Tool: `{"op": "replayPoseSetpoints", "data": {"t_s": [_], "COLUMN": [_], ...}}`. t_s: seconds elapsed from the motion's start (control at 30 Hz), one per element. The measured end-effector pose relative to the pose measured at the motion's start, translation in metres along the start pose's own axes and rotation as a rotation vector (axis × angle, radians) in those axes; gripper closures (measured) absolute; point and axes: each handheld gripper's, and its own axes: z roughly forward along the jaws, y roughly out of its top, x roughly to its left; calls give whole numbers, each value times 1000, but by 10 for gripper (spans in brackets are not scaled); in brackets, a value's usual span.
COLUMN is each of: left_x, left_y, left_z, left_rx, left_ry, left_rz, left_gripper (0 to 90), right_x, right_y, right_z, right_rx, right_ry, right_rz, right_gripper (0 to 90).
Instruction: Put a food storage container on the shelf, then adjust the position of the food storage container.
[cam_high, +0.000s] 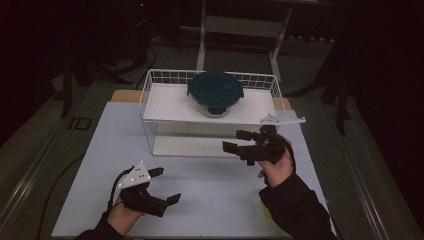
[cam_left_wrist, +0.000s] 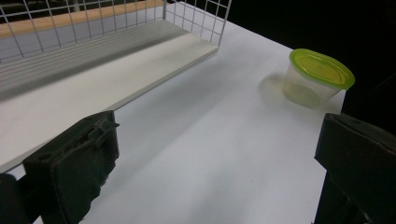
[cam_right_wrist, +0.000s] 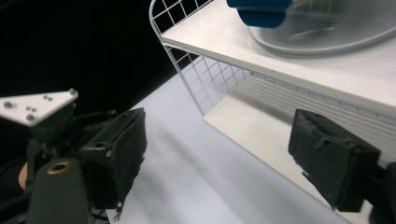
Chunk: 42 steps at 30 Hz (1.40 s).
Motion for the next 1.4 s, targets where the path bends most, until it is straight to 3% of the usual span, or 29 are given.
{"op": "replayPoseSetpoints", "data": {"t_s": [0.17,0.23,0.37,0.67,0.73,0.83,1.0,1.17,1.4], "left_x": [0,0,0,1,2,3,3,1,1], "left_y": [-2,-4,-8,-14,-16,-18,-20,-19,-18], "left_z": [-3,-3,-5,-12,-12,-12,-9,-7,-6], "left_rx": [-2,1,12,9,8,6,10,9,7], "left_ry": [4,8,7,7,4,-1,1,-4,-8], "left_rz": [1,3,-4,-21,-20,-22,-23,-8,-7], "left_gripper": [0,0,0,0,0,0,0,0,0], "right_x": [-4,-6,-4,-2,-4,-7,-19,-30,-41], "right_y": [-16,-21,-34,-73,-80,-92,-114,-140,-170], "right_z": [-16,-22,-33,-68,-78,-97,-123,-139,-155], "right_rx": [-32,-45,-22,-30,-34,-34,-41,-12,33], "right_ry": [-12,-14,0,-53,-65,-125,-202,-278,-342], "right_rz": [-48,-47,-27,-20,-13,-29,-1,30,78], "right_gripper": [201,185,137,149,200,344,534,636,782]}}
